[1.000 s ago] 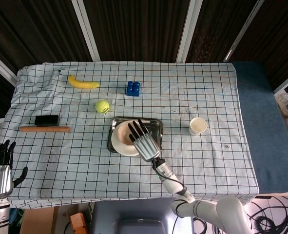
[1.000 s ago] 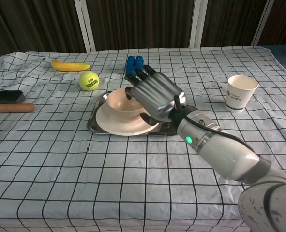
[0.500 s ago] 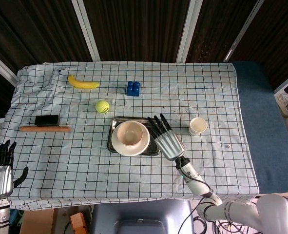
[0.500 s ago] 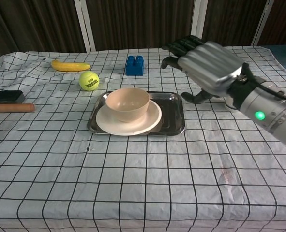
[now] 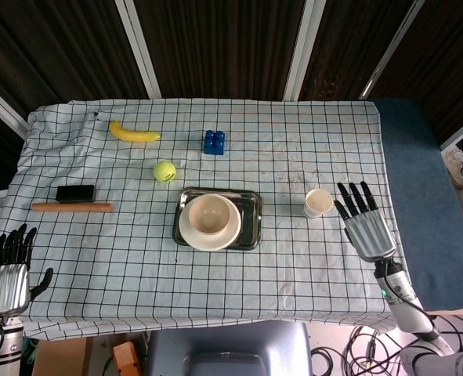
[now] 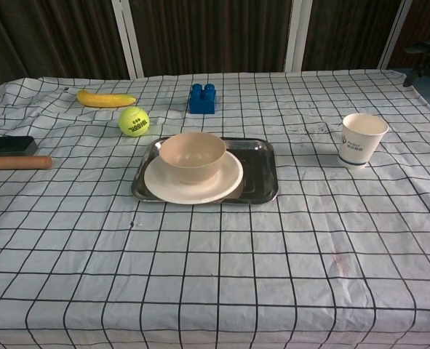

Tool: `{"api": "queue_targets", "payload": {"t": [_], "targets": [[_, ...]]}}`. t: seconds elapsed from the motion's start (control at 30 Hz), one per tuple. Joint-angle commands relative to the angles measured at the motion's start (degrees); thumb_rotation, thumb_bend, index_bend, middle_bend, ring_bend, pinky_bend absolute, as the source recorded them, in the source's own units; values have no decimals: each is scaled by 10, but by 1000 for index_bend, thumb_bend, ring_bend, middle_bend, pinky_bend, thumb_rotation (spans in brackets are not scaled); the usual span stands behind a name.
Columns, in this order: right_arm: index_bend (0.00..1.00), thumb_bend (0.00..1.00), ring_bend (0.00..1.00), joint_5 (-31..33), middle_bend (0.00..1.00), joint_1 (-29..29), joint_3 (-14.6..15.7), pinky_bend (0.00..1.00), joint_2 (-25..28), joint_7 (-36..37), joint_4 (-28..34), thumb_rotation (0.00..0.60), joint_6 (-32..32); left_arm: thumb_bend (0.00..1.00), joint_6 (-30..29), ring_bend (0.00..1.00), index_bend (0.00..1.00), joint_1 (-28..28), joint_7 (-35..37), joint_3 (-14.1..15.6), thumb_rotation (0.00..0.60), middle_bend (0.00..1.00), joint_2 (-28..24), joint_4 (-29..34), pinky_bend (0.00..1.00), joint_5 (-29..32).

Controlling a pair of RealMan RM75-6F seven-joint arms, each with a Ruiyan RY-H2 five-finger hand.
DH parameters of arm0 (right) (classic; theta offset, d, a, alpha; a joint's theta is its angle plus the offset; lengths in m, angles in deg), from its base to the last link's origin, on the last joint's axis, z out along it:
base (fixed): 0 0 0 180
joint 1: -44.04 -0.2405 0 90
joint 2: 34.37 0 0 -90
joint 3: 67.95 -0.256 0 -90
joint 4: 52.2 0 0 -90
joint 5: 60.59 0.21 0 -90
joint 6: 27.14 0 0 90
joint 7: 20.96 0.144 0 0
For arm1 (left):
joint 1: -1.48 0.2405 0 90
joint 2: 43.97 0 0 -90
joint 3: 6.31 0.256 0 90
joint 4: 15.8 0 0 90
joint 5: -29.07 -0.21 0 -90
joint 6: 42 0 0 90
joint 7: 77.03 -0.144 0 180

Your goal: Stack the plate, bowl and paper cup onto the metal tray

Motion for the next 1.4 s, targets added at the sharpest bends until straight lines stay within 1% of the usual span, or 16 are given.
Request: {"api": "queue_targets", "payload": {"t": [0.03,0.17,0.23,0.37,0.47,0.57,0.67,0.77,0.87,0.97,1.17,1.3,1.4], "targets": [[253,249,0,12,5,0,-4,0,-23,30,-48,600,-17,305,2,0,0,-1,1,0,600,0,1,-2,0,0],[263,243,0,34,5,-14,-21,0,-67,61,-111,600,-53,304,4,0,0,-3,1,0,600,0,3,-4,0,0],[267,243,0,46,5,-27,-31,0,-97,74,-154,600,-76,305,5,0,0,-3,-1,1,600,0,4,-5,0,0],[282,243,0,59,6,-50,-46,0,-140,82,-212,600,-109,304,6,0,0,-4,-4,1,600,0,6,-7,0,2],[295,243,0,60,6,-62,-51,0,-165,87,-240,600,-119,303,5,0,0,-4,-5,-1,600,0,7,-9,0,3],[311,243,0,54,6,-68,-50,0,-180,90,-258,600,-120,303,2,0,0,-3,-3,-2,600,0,7,-10,0,4],[353,243,0,50,3,-71,-49,0,-190,90,-273,600,-122,304,2,0,0,-3,-3,-3,600,0,8,-12,0,5],[435,249,0,49,0,-74,-50,0,-199,95,-287,600,-125,303,3,0,0,-3,-2,-3,600,0,8,-13,0,6],[499,286,0,44,2,-76,-50,0,-206,105,-304,600,-121,303,2,0,0,-3,-3,-4,600,0,8,-13,0,7],[556,350,0,44,13,-77,-51,0,-212,113,-318,600,-122,302,2,0,0,-3,-3,-4,600,0,9,-14,0,7],[597,458,0,44,28,-80,-54,0,-222,130,-342,600,-126,302,2,0,0,-3,-5,-3,600,0,9,-15,0,6],[598,466,0,37,28,-80,-54,0,-219,140,-338,600,-117,302,2,0,0,-3,-4,-2,600,0,9,-15,0,7],[597,467,0,28,28,-79,-57,0,-208,141,-317,600,-101,302,3,0,0,-3,-4,-1,600,0,9,-15,0,6]]}}
